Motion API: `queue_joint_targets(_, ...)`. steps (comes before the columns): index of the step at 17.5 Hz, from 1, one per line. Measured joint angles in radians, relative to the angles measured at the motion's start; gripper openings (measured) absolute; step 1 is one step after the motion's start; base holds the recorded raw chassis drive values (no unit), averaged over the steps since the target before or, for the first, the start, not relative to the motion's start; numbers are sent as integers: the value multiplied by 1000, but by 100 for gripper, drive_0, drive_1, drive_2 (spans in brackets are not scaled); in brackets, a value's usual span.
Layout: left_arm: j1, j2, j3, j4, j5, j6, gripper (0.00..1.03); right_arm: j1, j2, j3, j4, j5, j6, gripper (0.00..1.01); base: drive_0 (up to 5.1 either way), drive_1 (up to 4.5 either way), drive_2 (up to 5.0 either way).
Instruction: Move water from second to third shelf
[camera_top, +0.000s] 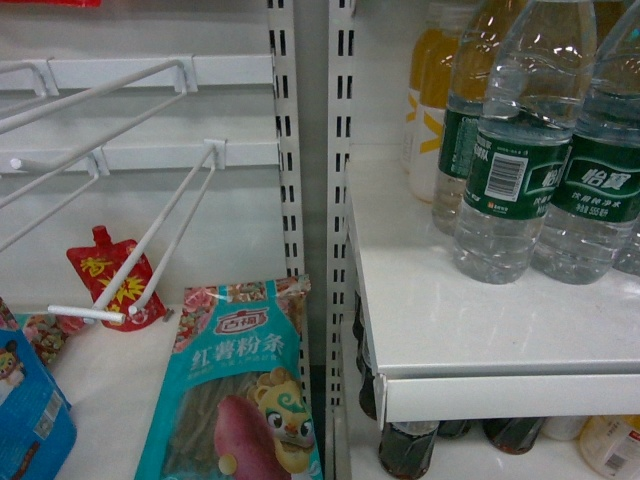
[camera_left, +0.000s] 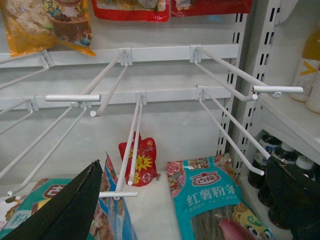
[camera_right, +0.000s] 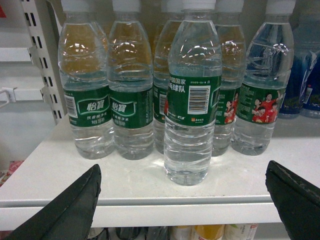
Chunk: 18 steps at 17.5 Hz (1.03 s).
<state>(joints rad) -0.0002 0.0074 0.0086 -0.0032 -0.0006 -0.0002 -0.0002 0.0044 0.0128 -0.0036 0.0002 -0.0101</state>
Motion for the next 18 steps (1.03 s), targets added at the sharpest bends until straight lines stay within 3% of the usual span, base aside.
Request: queue_joint_targets(18,0,0,0,0,0,0,98,0,0,0,1,0,2,98,0,0,0)
